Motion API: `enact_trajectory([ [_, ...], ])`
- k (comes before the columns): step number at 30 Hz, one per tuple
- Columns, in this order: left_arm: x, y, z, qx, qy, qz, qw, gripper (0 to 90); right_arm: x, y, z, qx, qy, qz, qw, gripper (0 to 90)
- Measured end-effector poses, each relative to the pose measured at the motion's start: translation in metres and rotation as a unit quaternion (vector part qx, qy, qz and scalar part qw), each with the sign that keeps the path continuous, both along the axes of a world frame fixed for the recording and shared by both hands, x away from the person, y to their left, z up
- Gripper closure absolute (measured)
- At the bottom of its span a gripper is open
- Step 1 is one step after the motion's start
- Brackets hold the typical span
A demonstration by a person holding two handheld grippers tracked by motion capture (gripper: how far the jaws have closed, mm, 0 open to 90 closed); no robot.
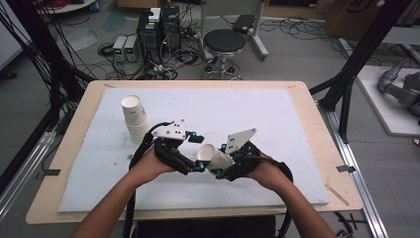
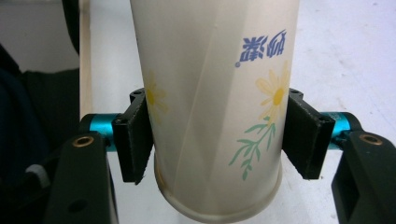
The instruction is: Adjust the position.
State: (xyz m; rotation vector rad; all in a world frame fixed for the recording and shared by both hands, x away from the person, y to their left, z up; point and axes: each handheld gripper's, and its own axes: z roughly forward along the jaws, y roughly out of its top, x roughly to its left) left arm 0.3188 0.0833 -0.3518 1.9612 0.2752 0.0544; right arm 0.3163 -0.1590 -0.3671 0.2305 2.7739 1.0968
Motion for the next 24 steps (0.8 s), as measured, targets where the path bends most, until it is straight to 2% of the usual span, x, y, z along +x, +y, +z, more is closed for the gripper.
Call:
enact_trajectory([
  [2,0.000,-0.002,0.000,0.015,0.000,-0.004,0.9999,17.0,0.000,0.003,0.002,-0.008,0.001,0.009,0.9999,34.2],
  [9,0.000,-0.004,-0.002,0.031,0.004,-0.010,0.9995,17.0,0.000,0.008,0.005,-0.034,0.000,0.023,0.9991,34.2],
  [11,0.002,-0.004,-0.004,0.044,0.008,-0.011,0.9990,17.0,0.001,0.011,0.006,-0.051,0.000,0.026,0.9984,34.2],
  [15,0.003,-0.005,-0.005,0.051,0.010,-0.014,0.9986,17.8,0.001,0.014,0.008,-0.070,-0.007,0.029,0.9971,34.1],
  [18,0.005,-0.006,-0.007,0.058,0.020,-0.021,0.9979,21.3,0.001,0.018,0.011,-0.086,-0.013,0.033,0.9957,33.7],
  [21,0.006,-0.007,-0.008,0.062,0.026,-0.025,0.9974,22.7,0.000,0.020,0.012,-0.091,-0.009,0.037,0.9951,33.7],
  [24,0.006,-0.008,-0.009,0.067,0.030,-0.036,0.9967,25.5,-0.001,0.022,0.010,-0.110,-0.008,0.043,0.9930,33.7],
])
